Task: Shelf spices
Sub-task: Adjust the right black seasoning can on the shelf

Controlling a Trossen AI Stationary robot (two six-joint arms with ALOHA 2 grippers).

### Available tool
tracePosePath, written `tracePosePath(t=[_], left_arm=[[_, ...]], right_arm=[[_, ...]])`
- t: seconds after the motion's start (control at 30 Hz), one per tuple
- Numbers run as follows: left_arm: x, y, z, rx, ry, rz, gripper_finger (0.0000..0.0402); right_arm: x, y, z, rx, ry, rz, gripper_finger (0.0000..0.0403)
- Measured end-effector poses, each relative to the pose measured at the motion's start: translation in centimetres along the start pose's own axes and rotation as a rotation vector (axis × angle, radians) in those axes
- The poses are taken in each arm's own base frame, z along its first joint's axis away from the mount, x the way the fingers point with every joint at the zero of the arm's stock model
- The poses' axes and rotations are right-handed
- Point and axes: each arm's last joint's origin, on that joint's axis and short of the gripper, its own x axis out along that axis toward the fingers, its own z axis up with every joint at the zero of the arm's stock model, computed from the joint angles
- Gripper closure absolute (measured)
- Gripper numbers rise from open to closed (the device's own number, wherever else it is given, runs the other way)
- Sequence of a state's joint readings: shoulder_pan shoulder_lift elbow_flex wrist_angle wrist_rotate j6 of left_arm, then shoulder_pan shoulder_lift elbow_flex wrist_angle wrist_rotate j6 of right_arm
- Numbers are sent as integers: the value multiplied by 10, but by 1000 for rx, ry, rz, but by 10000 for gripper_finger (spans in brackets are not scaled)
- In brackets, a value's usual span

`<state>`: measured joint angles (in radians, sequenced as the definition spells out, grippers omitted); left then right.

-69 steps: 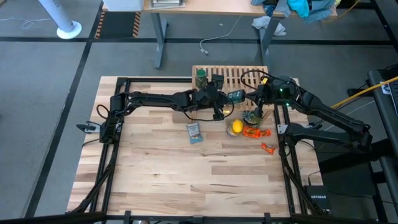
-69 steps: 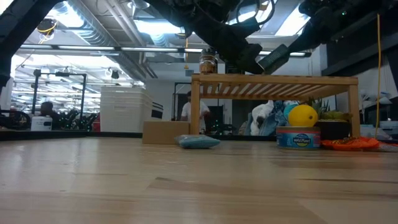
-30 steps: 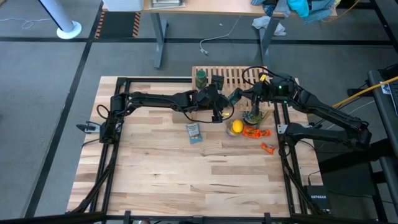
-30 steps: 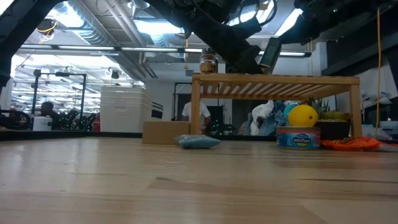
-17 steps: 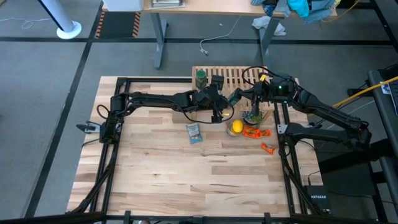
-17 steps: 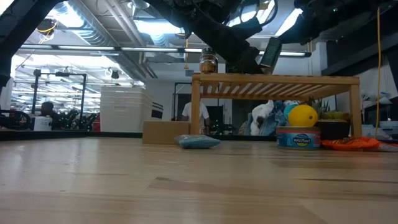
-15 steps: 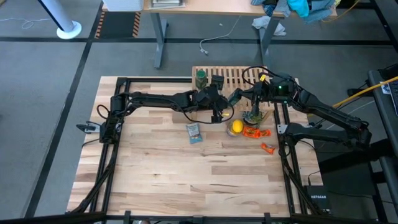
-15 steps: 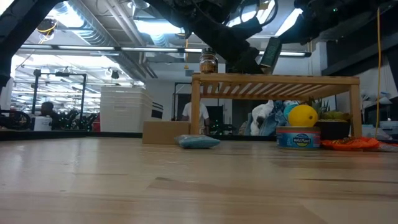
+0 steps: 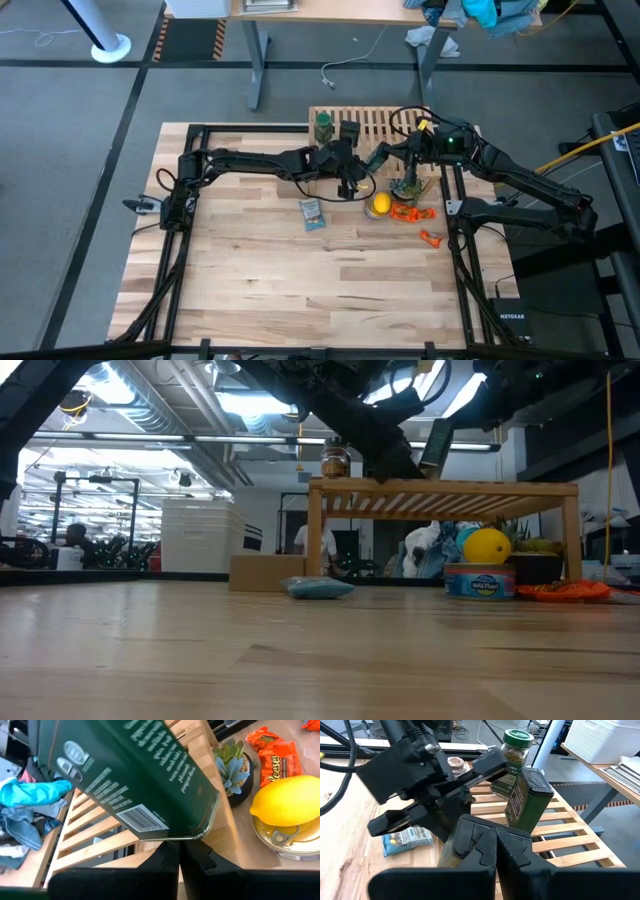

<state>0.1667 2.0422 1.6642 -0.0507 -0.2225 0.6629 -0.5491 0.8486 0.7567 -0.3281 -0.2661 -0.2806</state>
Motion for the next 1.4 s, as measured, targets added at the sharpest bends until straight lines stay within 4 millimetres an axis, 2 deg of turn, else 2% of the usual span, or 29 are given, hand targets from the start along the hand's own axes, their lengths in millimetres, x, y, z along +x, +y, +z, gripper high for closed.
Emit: tracePosePath(t=[0.83, 1.4], left_arm=[[-1, -3, 1, 134, 28, 19, 401], [-3, -11, 7, 145, 16, 7, 401]], right_arm=[[0, 1, 0, 16, -1, 27, 401], [0, 1, -2, 21, 22, 11, 401]])
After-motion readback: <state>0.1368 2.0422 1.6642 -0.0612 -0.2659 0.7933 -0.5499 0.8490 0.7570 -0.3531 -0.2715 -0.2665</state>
